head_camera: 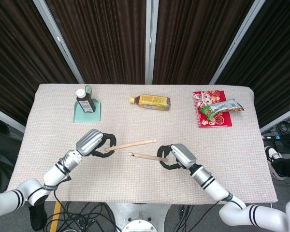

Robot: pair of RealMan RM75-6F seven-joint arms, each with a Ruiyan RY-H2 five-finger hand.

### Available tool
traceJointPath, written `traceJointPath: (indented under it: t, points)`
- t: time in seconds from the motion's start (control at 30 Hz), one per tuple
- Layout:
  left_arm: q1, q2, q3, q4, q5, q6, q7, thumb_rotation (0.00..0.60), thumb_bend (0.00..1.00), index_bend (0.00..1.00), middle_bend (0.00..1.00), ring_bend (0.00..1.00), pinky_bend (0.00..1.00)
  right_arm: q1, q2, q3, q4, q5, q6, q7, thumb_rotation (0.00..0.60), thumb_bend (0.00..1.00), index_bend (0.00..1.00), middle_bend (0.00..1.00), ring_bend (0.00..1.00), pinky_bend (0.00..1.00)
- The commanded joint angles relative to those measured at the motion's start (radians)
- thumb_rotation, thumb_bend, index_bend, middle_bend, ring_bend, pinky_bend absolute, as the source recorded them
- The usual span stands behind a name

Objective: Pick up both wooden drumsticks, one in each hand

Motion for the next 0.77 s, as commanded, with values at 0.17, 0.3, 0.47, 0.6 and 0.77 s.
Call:
traceJointPath:
  t: [0.17,0.3,0.47,0.6,0.77]
  points:
    - [-0.032,0.005,0.009,-0.027,0.013,-0.002,-0.021,0.600,0.54,0.69,0.72,0.81,0.85,0.040,-0.103,0.050,0.025,0.035,0.005,-0.031,0.600,0.45,0.79,0.68,0.52,0.46]
    - [-0.040,0.009,0.015,-0.038,0.013,0.002,-0.022,0.600,0.54,0.69,0.72,0.81,0.85,0.055,-0.130,0.066,0.030,0.054,0.002,-0.049,0.600,0.45,0.79,0.68,0.52,0.46]
    - [-0.044,0.011,0.021,-0.044,0.009,0.011,-0.037,0.600,0.54,0.69,0.72,0.81,0.85,0.063,-0.141,0.071,0.034,0.065,-0.002,-0.061,0.600,0.45,0.79,0.68,0.52,0.46]
    - [-0.047,0.018,0.028,-0.047,0.004,0.016,-0.062,0.600,0.54,0.69,0.72,0.81,0.85,0.064,-0.137,0.069,0.034,0.072,-0.002,-0.058,0.600,0.46,0.79,0.68,0.52,0.46]
    - [-0.052,0.019,0.035,-0.044,0.006,0.021,-0.068,0.600,0.54,0.69,0.72,0.81,0.85,0.063,-0.135,0.067,0.035,0.071,0.006,-0.048,0.600,0.45,0.79,0.68,0.52,0.46]
